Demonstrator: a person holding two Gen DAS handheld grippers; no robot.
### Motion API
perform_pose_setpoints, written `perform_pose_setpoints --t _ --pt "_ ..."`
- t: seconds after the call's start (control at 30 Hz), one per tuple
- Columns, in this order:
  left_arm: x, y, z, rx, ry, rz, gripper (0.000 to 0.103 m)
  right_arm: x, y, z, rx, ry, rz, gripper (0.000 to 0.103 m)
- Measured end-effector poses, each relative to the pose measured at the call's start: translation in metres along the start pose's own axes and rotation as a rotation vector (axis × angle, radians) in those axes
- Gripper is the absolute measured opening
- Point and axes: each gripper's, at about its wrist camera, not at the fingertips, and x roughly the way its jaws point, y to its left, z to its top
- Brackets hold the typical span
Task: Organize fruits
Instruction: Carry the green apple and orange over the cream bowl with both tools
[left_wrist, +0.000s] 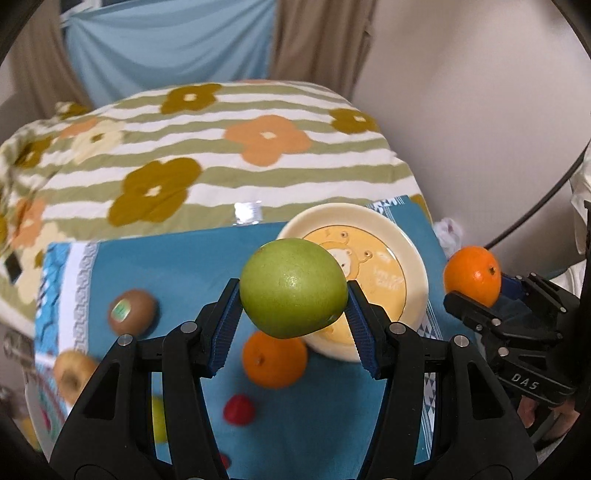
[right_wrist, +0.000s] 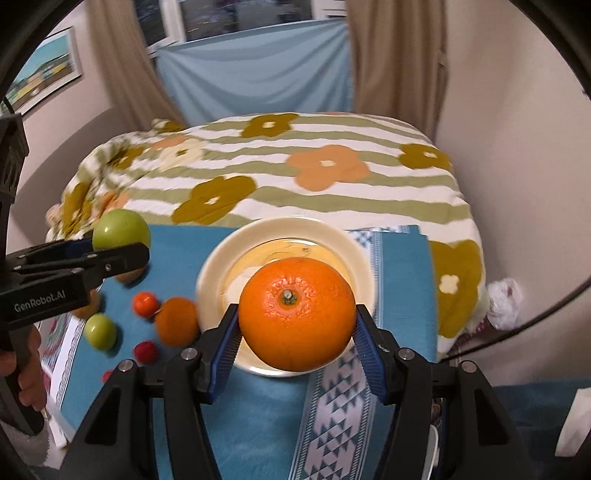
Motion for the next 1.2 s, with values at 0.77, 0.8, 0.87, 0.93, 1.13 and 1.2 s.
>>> perform_pose_setpoints --t 0.77,0.8,0.87,0.93,1.13,1.2 --pt "0.140 -0.043 0.043 0.327 0.161 -0.094 0.060 0.051 -0.046 0.005 0.266 0.046 -0.103 0.055" --pt "0.140 -0.042 0.043 0.324 0.160 -0.098 0.061 0.051 -0.047 0.005 0.271 0.045 -0.104 0.055" --pt "0.134 -0.040 0.046 0.313 0.139 -0.108 0.080 0.050 -0.048 0.004 0.279 0.041 -0.105 0.055" --pt "0.126 -0.037 0.048 0.311 0.103 -0.098 0.103 0.050 -0.048 0.005 0.283 0.040 -0.101 0.055" --pt "0.104 -0.025 0.055 0.294 0.062 -0.092 0.103 0.049 -0.044 0.007 0.266 0.036 -0.086 0.055" --pt "0.097 -0.019 0.055 0.271 0.059 -0.092 0.103 0.049 -0.042 0.009 0.255 0.032 -0.082 0.055"
